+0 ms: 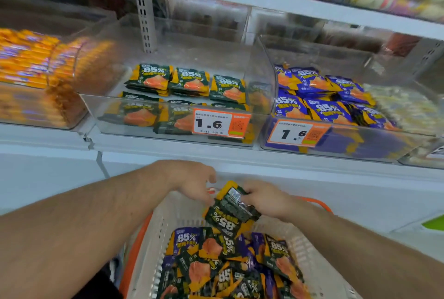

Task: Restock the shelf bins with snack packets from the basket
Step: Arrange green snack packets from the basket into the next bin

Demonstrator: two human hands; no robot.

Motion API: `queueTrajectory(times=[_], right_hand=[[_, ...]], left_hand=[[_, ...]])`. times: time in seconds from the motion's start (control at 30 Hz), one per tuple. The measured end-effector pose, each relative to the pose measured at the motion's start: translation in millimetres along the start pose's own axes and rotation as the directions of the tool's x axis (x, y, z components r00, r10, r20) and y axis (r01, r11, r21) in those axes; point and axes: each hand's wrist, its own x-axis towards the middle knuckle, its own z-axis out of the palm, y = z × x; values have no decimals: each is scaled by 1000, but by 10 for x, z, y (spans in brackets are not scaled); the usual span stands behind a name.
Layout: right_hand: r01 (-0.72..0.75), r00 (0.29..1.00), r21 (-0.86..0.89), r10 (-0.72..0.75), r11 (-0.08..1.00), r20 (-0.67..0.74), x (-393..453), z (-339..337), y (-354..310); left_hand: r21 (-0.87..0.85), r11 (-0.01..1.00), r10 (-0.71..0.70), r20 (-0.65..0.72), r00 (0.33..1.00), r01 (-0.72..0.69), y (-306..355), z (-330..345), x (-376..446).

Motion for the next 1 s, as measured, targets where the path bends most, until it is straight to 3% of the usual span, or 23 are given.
queueTrajectory(times=[0.13, 0.27, 0.4, 0.57, 0.63, 0.7, 0.77, 0.83, 0.9, 0.93, 1.0], right_hand=[[36, 999, 329, -45, 944, 20, -210, -311, -419], [-17, 994, 622, -52, 783, 93, -442, -481, -716], [-7, 987, 667, -103, 745, 125, -601, -612, -942], [156, 980, 485, -197, 861, 36, -786, -829, -1273], [228, 974, 381, -215, 896, -75, -871, -990, -1425], [306, 936, 222, -249, 926, -250, -947, -1175, -1585], [353, 830, -65, -344, 933, -439, -995, -1332, -1770], [277, 682, -370, -453, 887, -574, -910, -1430, -1934], [151, 610, -571, -530, 807, -589, -685, -1457, -2036], [85, 610, -652, -557, 753, -564, -519, -1464, -2053], [-42, 674, -774, -554, 631, -488, -137, -1455, -2021]], left_hand=[[-456, 867, 237, 21, 971, -202, -89, -91, -200], [-547, 791, 249, -122, 961, -274, -96, -238, -427], [-585, 725, 292, -217, 932, -363, -51, -404, -674], [-615, 616, 302, -394, 868, -493, -70, -573, -924], [-619, 554, 169, -571, 803, -556, -59, -653, -993], [-541, 566, -61, -780, 623, -622, -100, -737, -994], [-438, 655, -208, -888, 411, -615, -199, -787, -950], [-424, 768, -295, -899, 322, -480, -316, -787, -873], [-399, 854, -282, -895, 346, -335, -392, -768, -794], [-366, 890, -250, -890, 380, -273, -403, -754, -767], [-262, 960, -194, -879, 436, -102, -390, -720, -724]])
